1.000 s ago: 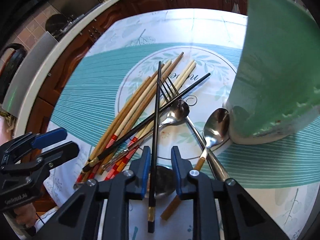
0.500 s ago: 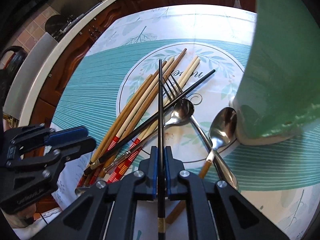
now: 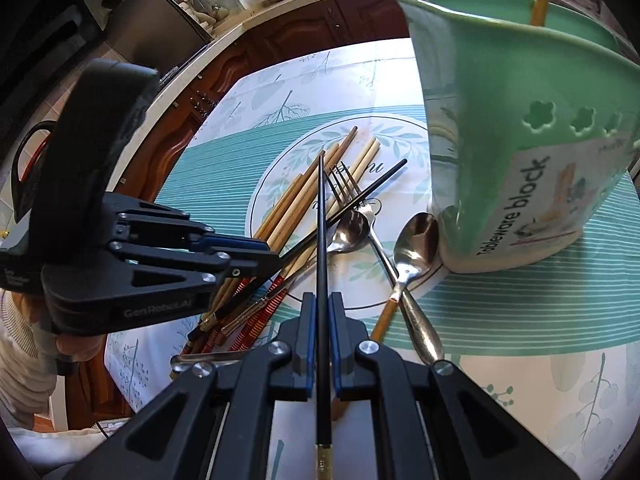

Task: Organize utensils
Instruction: 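Grasp a black chopstick with the right tool while the left tool grasps another, then lift the black chopsticks with both tools and carry them over the green holder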

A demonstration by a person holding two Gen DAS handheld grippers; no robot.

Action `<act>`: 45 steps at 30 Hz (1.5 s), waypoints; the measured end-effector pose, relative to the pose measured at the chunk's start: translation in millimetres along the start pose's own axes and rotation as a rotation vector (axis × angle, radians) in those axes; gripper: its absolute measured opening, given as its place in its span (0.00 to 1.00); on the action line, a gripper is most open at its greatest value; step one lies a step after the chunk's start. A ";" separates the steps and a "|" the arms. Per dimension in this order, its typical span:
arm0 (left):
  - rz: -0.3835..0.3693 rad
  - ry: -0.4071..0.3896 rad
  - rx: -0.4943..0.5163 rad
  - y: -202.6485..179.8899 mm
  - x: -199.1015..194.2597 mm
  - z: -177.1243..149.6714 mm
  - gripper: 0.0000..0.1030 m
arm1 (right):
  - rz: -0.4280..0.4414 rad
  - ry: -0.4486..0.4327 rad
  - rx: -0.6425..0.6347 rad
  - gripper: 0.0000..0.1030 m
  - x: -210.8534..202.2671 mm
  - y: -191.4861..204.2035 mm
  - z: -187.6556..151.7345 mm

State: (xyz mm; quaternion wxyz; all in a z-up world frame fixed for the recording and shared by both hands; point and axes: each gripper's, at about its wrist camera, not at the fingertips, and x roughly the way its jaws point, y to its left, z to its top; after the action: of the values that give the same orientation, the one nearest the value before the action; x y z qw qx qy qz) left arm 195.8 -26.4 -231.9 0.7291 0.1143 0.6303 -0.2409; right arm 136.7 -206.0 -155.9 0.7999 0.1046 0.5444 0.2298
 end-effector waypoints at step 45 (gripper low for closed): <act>-0.050 -0.549 -0.008 -35.3 -168.7 -39.8 0.04 | 0.251 -0.288 -0.097 0.06 -85.9 4.1 -21.0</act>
State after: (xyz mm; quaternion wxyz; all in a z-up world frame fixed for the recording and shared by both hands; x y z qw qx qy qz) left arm 128.9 -3.0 -69.9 0.8670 0.0263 0.4125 -0.2783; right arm 90.4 -245.6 -91.6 0.8387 0.1648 0.3953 0.3365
